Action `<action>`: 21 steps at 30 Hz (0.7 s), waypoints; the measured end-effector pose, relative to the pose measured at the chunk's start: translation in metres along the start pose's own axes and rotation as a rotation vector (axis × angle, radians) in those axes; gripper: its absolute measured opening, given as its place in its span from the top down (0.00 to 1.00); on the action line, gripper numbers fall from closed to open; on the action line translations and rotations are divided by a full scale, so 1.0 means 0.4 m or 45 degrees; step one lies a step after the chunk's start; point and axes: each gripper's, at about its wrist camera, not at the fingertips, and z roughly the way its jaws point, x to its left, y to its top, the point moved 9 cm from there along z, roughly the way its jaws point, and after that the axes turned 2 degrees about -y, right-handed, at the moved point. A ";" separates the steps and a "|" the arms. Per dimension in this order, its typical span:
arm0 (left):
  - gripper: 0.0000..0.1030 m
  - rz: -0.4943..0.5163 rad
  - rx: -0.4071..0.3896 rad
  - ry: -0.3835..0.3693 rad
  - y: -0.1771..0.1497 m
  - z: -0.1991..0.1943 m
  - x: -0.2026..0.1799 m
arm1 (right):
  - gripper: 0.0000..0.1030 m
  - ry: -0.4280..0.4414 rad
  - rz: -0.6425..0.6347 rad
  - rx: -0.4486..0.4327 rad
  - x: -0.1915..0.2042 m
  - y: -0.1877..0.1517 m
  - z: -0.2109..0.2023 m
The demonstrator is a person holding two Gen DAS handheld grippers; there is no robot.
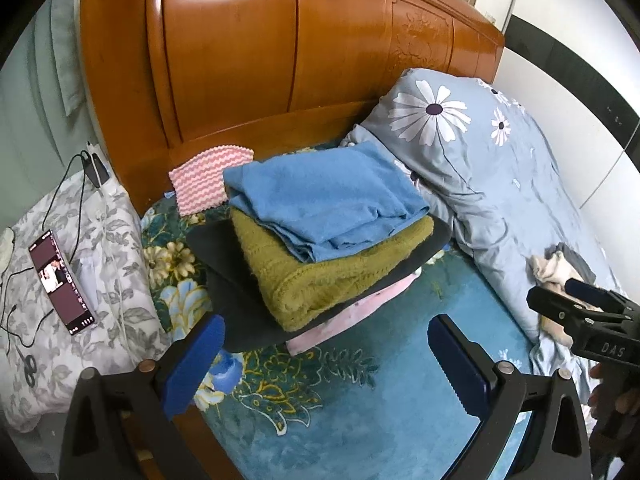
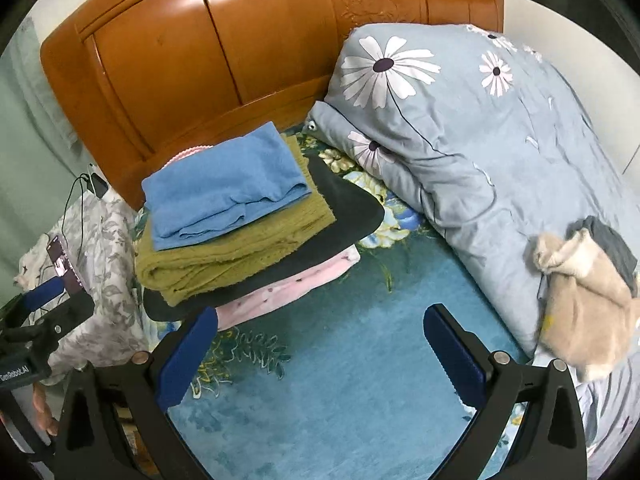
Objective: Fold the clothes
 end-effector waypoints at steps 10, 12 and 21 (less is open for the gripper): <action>0.00 -0.061 0.053 0.028 -0.013 0.024 0.029 | 0.00 -0.067 -0.194 -0.053 0.093 0.022 -0.001; 0.00 -0.061 0.015 0.056 -0.006 0.020 0.036 | 0.00 -0.055 -0.219 -0.058 0.116 0.025 -0.001; 0.00 -0.065 0.021 0.081 0.001 0.049 0.060 | 0.00 -0.027 -0.329 -0.022 0.193 0.017 0.023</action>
